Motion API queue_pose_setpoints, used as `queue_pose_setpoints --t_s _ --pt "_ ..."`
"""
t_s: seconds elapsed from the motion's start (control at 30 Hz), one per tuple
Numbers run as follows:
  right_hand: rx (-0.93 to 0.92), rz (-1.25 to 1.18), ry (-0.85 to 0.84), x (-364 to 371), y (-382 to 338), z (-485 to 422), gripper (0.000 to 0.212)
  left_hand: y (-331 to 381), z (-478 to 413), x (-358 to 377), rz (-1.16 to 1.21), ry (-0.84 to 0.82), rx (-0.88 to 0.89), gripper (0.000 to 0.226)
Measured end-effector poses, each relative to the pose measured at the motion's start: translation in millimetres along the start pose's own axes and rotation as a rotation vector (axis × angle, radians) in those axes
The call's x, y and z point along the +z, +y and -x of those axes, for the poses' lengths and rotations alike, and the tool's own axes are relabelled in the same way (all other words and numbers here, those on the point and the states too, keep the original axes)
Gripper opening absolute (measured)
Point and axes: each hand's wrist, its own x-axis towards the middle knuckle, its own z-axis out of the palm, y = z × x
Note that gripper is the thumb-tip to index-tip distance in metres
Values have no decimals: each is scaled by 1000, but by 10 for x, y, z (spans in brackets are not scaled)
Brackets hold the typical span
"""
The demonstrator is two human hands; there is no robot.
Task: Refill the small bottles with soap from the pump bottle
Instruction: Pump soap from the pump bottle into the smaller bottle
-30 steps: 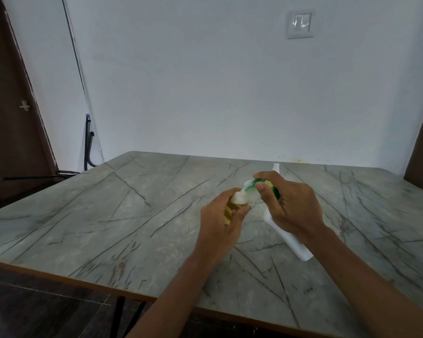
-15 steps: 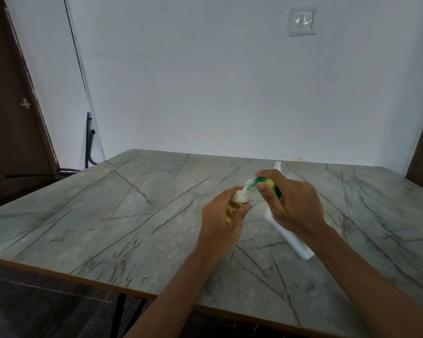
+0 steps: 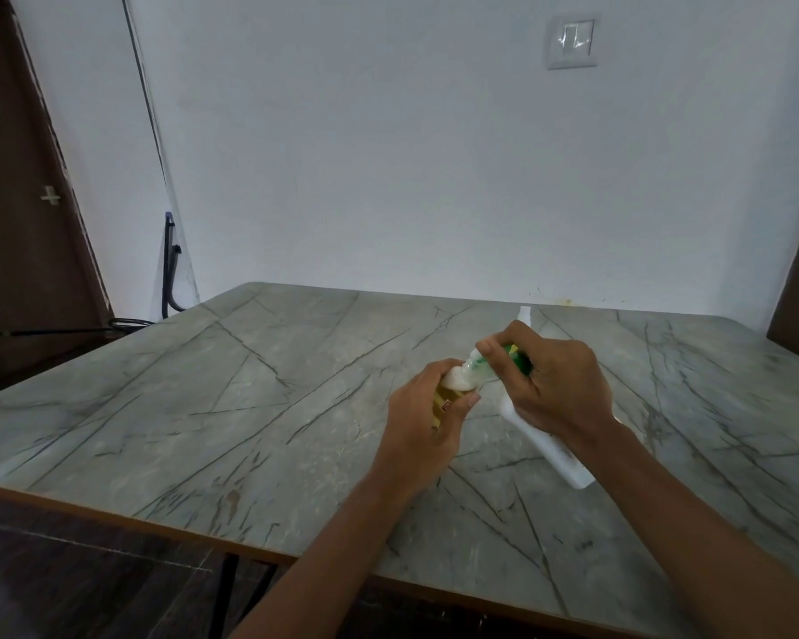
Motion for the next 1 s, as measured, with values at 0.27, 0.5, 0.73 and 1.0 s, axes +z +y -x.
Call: queue_pose_setpoints --t_s 0.27,0.5,0.73,1.0 --pt "-14 19 -28 -17 0 24 53 24 -15 -15 6 32 -18 33" --pt "24 -75 14 6 7 -21 52 19 10 6 13 -13 6 31" --pt "5 -47 -1 -14 2 43 56 12 -1 0 5 10 -14 31" --pt "6 -66 -22 8 32 57 50 19 -15 7 -8 31 -5 29"
